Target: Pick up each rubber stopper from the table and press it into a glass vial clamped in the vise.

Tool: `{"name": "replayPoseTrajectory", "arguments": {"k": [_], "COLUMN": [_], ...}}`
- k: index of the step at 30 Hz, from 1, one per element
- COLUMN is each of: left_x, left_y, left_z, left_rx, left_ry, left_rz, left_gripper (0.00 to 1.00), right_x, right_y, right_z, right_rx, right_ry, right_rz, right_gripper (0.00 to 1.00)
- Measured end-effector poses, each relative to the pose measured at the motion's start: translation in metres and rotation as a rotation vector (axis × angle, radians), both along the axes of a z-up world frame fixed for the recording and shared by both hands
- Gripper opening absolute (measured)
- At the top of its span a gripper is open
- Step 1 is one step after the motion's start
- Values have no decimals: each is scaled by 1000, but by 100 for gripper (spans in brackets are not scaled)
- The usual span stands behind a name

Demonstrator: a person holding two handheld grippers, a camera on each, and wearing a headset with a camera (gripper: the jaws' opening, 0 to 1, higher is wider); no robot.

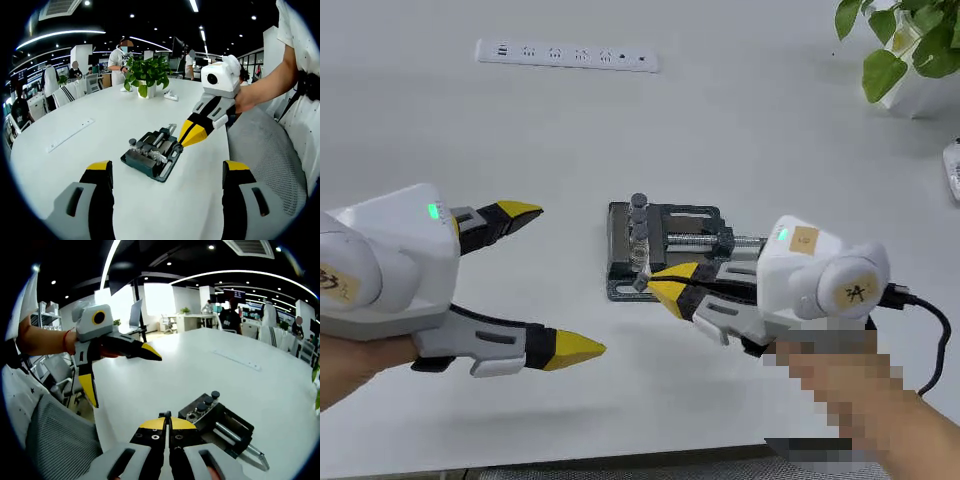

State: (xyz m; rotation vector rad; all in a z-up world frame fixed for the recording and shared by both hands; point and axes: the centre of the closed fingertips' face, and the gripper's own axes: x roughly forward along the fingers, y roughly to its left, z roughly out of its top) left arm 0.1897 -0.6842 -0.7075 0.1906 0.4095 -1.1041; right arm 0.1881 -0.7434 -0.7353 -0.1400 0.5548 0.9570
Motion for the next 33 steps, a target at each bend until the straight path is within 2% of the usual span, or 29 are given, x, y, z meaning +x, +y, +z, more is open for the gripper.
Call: {"name": "replayPoseTrajectory", "arguments": {"k": [3, 8, 11, 17, 19, 22, 26, 30, 33], "left_x": [4, 6, 5, 11, 13, 14, 14, 14, 14], "left_y": [-5, -12, -16, -16, -17, -19, -25, -28, -31], "left_z": [8, 14, 16, 18, 22, 30, 41, 46, 49], "left_rx": [-9, -20, -19, -36, -38, -57, -89, -101, -120], "left_ry": [-24, -44, -74, -73, -86, -89, -95, -97, -86], "left_rz": [13, 35, 37, 86, 105, 122, 142, 152, 159], "left_gripper": [84, 73, 64, 48, 41, 33, 27, 21, 19], "right_x": [3, 5, 6, 6, 5, 6, 10, 14, 16], "right_y": [0, 2, 2, 3, 5, 7, 7, 8, 9], "right_z": [16, 31, 36, 46, 51, 56, 58, 64, 69], "right_rx": [28, 34, 43, 54, 62, 62, 74, 89, 105], "right_ry": [-11, -19, -18, -27, -34, -44, -54, -64, -74], "right_rz": [-32, -68, -87, -112, -117, -127, -149, -169, -177], "right_gripper": [0, 0, 0, 0, 0, 0, 0, 0, 0]}}
